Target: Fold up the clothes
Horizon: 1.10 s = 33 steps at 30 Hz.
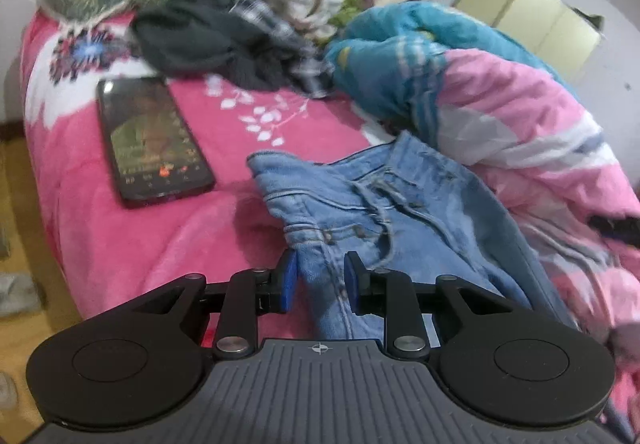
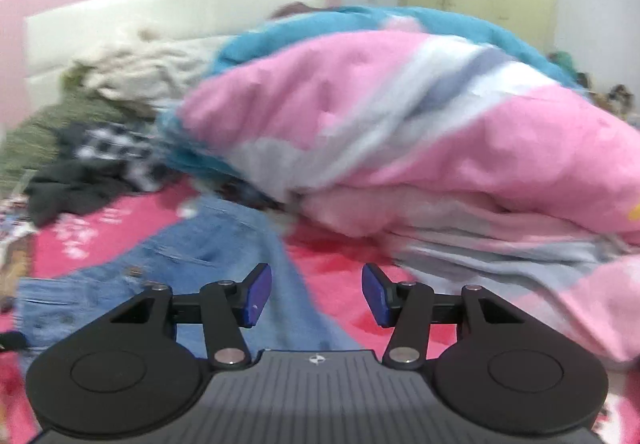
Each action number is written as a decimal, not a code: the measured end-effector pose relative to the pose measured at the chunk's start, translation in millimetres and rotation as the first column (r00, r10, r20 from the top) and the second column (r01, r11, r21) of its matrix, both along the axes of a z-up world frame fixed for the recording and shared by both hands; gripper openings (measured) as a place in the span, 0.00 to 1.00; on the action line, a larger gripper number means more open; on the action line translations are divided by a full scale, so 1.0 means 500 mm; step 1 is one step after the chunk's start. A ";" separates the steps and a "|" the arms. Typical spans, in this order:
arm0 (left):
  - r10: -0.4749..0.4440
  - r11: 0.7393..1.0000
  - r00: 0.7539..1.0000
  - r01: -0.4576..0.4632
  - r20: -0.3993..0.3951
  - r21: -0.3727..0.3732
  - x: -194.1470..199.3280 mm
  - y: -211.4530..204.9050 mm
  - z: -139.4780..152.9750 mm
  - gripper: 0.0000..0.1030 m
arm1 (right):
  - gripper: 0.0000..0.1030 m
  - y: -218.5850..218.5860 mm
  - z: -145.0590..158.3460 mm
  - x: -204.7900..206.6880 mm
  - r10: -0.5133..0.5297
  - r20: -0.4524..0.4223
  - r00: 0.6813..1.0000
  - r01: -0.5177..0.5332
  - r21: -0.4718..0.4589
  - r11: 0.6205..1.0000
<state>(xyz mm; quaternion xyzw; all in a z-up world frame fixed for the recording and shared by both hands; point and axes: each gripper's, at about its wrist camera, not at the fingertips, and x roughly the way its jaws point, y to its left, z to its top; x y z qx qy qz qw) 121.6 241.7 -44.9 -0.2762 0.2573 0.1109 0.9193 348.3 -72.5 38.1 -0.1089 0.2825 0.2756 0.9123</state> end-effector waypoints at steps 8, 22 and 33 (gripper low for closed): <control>-0.115 0.993 0.992 0.116 0.044 -0.007 0.092 -0.012 0.038 0.26 | 0.43 0.194 -0.058 0.008 0.216 -0.048 0.975 -0.216 0.006 0.976; -0.105 0.994 0.994 0.105 -0.011 -0.028 0.181 0.023 -0.047 0.25 | 0.37 0.224 -0.235 0.070 0.240 -0.184 0.953 -0.242 0.012 0.970; -0.092 0.985 0.996 0.090 -0.004 -0.148 0.222 0.034 -0.077 0.24 | 0.39 0.357 -0.216 0.118 0.421 -0.089 0.903 -0.430 -0.142 0.892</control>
